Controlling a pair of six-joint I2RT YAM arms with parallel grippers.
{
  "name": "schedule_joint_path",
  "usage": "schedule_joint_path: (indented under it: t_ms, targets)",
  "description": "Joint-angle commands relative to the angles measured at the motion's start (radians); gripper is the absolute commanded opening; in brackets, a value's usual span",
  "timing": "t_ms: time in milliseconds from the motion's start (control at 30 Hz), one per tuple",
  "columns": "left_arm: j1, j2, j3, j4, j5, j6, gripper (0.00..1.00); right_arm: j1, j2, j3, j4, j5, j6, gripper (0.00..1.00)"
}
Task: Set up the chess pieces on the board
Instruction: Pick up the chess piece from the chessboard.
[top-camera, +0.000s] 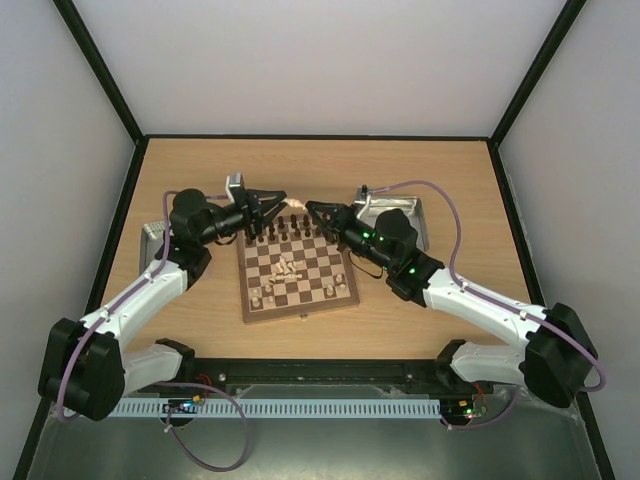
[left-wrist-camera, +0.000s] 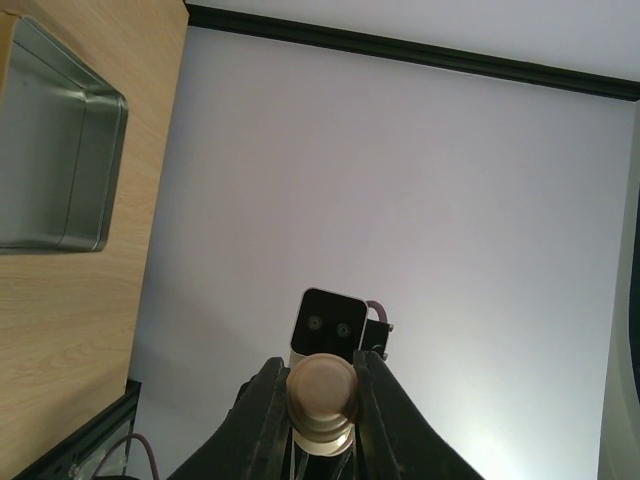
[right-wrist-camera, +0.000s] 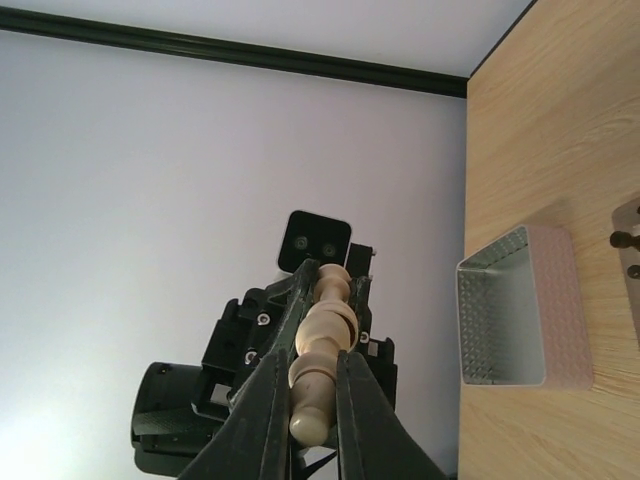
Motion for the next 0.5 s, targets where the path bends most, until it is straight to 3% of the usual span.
schedule_joint_path:
  t_ms: [0,67,200,367,467]
  targets:
    - [-0.002,-0.019,-0.017,-0.005,0.014,0.037,0.02,-0.004,0.001,0.057,-0.072,0.019,-0.037,0.02]
    - [0.001,-0.027,-0.014,-0.056,-0.001,0.087,0.02,-0.004,-0.003,0.067,-0.147,0.029,-0.074,0.02]
    - [0.023,-0.068,0.011,-0.356,-0.088,0.326,0.02,-0.005,-0.005,0.132,-0.432,0.074,-0.237,0.02]
    - [0.038,-0.148,0.049,-0.749,-0.399,0.719,0.02,-0.006,0.028,0.219,-0.807,0.173,-0.453,0.02]
    - [0.038,-0.200,0.027,-0.825,-0.524,0.832,0.02,0.000,0.076,0.268,-0.971,0.217,-0.550,0.02]
